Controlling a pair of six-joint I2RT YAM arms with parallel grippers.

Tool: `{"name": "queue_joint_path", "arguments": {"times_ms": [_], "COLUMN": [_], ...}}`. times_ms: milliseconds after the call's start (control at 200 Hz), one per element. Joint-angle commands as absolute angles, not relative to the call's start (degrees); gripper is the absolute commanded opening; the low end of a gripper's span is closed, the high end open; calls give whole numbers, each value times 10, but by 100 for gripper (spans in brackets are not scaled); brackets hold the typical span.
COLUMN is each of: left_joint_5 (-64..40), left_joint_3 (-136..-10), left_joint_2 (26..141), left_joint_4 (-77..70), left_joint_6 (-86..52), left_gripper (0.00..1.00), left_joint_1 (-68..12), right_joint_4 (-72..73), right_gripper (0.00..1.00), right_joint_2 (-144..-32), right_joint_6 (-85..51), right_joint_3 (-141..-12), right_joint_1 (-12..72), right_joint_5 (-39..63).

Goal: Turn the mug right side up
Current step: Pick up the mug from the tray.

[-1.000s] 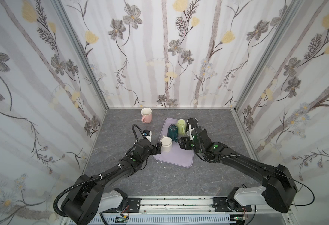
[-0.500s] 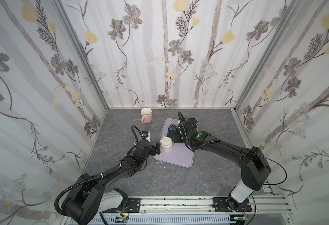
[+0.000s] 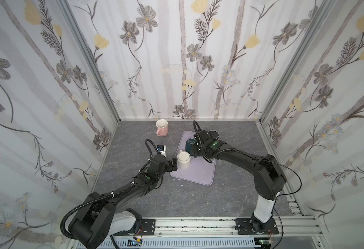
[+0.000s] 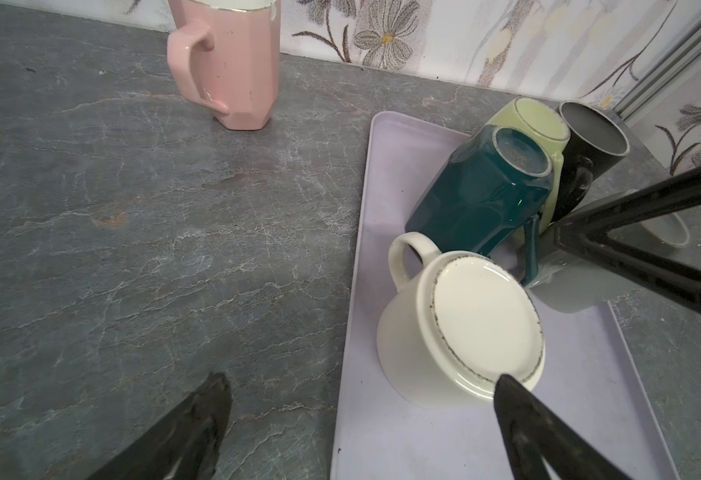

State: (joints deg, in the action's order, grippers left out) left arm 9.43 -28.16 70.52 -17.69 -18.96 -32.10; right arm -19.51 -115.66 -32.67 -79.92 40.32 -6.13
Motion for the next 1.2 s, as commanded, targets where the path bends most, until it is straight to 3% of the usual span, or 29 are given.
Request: {"name": "queue_joint_path", "arguments": {"times_ms": [0,764,1194], "left_joint_5": [99,98,97], "left_joint_3": [-281,-295,-299], "left_joint_2": [707,738,743], "left_joint_4": [-197,-181,-178], "left_joint_6": [-199,-215,-219], "left_gripper": [100,100,100], "left_joint_1": [-321,-320,-321], "right_joint_4": [-194,-249,-262], "right_gripper": [41,34,12], "right_joint_2": [-1169,-1262,-1270], "right_joint_6": [-322,-295,-294], "right_joint_3": [-809,-895,-912], "right_joint_1": [399,389,389], "right_joint_5": [-55,-83,-106]}}
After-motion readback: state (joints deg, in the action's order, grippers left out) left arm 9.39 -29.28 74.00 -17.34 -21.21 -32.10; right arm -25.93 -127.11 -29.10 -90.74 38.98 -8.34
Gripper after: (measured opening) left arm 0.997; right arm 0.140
